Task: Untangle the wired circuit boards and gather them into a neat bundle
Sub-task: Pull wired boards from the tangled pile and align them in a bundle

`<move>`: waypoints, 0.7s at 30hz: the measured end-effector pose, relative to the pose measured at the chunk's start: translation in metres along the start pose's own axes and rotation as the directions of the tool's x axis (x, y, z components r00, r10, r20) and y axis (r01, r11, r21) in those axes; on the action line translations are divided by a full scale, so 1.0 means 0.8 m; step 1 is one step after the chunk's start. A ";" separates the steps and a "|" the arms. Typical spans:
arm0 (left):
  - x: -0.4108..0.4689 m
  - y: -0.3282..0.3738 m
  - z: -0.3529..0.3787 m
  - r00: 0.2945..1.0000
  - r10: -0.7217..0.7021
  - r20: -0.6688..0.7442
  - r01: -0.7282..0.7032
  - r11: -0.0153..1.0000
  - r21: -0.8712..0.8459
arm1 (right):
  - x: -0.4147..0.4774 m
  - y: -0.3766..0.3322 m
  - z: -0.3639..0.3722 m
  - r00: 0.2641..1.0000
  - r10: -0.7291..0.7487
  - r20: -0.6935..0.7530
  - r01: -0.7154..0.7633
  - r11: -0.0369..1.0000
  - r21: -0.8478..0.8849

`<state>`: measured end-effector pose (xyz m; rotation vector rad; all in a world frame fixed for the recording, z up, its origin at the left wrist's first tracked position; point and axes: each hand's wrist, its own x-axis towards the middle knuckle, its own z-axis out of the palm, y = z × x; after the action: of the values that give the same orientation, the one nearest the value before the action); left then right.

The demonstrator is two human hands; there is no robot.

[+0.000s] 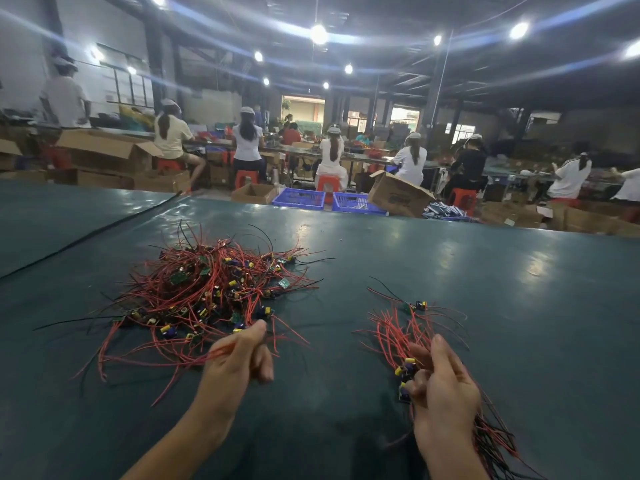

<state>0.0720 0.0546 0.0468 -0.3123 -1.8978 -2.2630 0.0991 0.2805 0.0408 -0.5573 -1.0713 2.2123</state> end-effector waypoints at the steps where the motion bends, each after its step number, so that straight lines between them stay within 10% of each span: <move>1: 0.003 0.001 -0.003 1.000 -0.016 -0.020 0.015 0.999 -0.037 | -0.005 -0.002 0.003 0.999 0.000 0.040 0.000 1.000 -0.014; 12: -0.015 -0.016 0.021 0.935 -0.042 0.351 -0.019 0.985 0.169 | -0.087 0.051 0.045 0.834 0.105 0.541 0.111 0.929 -0.352; 21: -0.019 -0.006 0.025 0.920 -0.026 0.390 -0.094 0.953 0.286 | -0.053 0.029 0.034 0.986 0.077 0.145 -0.028 0.949 -0.315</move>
<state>0.0863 0.0753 0.0413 -0.7942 -2.3668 -1.9536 0.1056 0.2250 0.0427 -0.5580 -1.5222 2.1731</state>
